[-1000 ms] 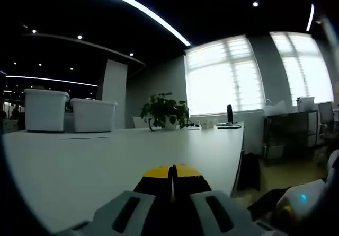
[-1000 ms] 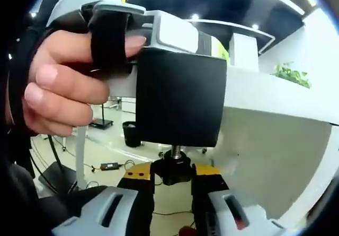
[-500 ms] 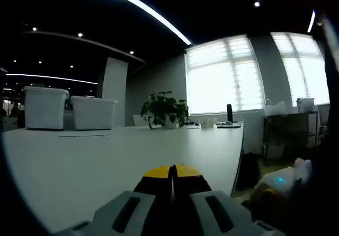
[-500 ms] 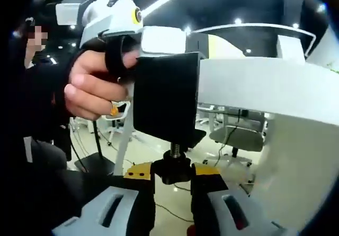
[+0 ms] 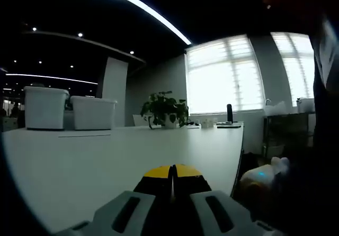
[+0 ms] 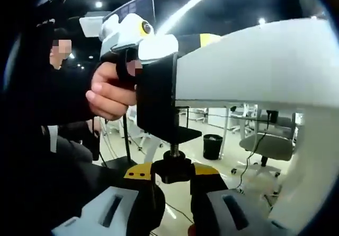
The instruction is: Clamp the fixed fixture on the desktop, loosen the retaining clip, secure it to the edge of the desk, and tighten the retaining clip.
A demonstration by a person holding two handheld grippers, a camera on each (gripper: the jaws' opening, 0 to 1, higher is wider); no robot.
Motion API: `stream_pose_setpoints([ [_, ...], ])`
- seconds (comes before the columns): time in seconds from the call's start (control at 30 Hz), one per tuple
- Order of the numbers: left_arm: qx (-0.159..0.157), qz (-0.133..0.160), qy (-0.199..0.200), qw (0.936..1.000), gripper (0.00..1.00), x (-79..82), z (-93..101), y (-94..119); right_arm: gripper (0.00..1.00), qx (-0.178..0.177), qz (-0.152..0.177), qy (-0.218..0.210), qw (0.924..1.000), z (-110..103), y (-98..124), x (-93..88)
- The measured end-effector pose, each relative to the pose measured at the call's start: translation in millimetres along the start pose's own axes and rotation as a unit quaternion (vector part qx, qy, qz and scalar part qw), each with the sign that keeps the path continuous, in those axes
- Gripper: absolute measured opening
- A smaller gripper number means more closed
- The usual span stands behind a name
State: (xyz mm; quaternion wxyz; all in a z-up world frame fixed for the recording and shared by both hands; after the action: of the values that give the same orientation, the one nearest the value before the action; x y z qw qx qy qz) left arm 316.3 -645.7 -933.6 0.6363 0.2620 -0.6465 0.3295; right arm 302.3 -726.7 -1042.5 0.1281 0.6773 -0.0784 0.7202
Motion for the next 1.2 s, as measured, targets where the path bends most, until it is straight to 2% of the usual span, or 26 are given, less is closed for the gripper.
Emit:
stream_pose_setpoints([
  [0.23, 0.001, 0.001, -0.001, 1.0000, 0.01, 0.9, -1.2, 0, 0.23, -0.009, 0.000, -0.011, 0.9999, -1, -1, -2.5],
  [0.3, 0.001, 0.001, -0.001, 1.0000, 0.01, 1.0, -1.7, 0, 0.23, -0.016, -0.008, -0.050, 0.9986, -1, 0, -4.1],
  [0.33, 0.001, 0.000, -0.001, 1.0000, 0.01, 1.1, -1.6, 0, 0.23, -0.022, -0.012, -0.053, 0.9983, -1, 1, -4.3],
  [0.5, 0.006, -0.001, 0.001, 1.0000, 0.01, 1.5, -1.3, 0, 0.26, -0.074, -0.057, -0.027, 0.9952, -6, 6, -5.9],
  [0.6, 0.005, -0.001, 0.002, 1.0000, 0.01, 1.5, -1.0, 0, 0.29, -0.128, -0.062, -0.041, 0.9890, -11, 9, -2.1],
  [0.7, 0.003, -0.001, 0.002, 1.0000, 0.01, 2.0, 0.1, 1, 0.34, -0.193, -0.067, -0.034, 0.9782, -18, 5, 1.1],
  [0.73, 0.003, 0.000, 0.001, 1.0000, 0.01, 2.3, 0.9, 1, 0.36, -0.204, -0.086, -0.018, 0.9750, -25, 1, 2.6],
  [0.77, 0.003, 0.000, -0.001, 1.0000, 0.01, 2.4, 1.1, 1, 0.40, -0.239, -0.090, 0.013, 0.9667, -28, -3, 8.0],
  [0.8, 0.003, 0.000, 0.000, 1.0000, 0.01, 2.4, 1.0, 1, 0.46, -0.275, -0.072, 0.010, 0.9587, -32, -6, 13.5],
  [0.83, 0.003, 0.001, 0.000, 1.0000, 0.01, 2.1, 0.9, 1, 0.48, -0.284, -0.068, -0.005, 0.9564, -38, -10, 15.5],
  [0.9, 0.003, 0.001, -0.001, 1.0000, 0.01, 1.9, 0.9, 1, 0.50, -0.303, -0.067, -0.006, 0.9506, -40, -15, 15.4],
  [0.97, 0.000, 0.001, -0.001, 1.0000, 0.01, 1.8, 1.2, 1, 0.52, -0.341, -0.073, 0.007, 0.9371, -45, -17, 16.6],
  [1.07, -0.005, 0.003, -0.003, 1.0000, 0.01, 1.6, 2.4, 3, 0.53, -0.382, -0.082, -0.009, 0.9205, -46, -19, 13.9],
  [1.1, -0.005, 0.004, -0.003, 1.0000, 0.01, 1.5, 2.7, 3, 0.53, -0.386, -0.080, -0.011, 0.9190, -46, -22, 13.8],
  [1.17, -0.005, 0.006, -0.005, 1.0000, 0.01, 1.5, 3.0, 3, 0.52, -0.409, -0.089, -0.021, 0.9078, -43, -23, 11.1],
  [1.2, -0.005, 0.006, -0.005, 1.0000, 0.01, 1.4, 3.0, 3, 0.52, -0.410, -0.087, -0.031, 0.9072, -43, -25, 10.3],
])
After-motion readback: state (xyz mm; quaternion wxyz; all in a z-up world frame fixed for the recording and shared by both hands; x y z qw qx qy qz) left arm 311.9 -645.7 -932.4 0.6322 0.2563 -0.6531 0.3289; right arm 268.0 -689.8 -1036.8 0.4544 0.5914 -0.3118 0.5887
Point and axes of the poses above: the point that each gripper's makers call its tool centre point, and the gripper's own axes: y roughly backward along the fingers, z roughly to its right, x roughly out of its top, the point moved 8 cm from there along y, roughly backward along the fingers, and after that the axes turned 2 degrees about y, right-handed, at the moved point
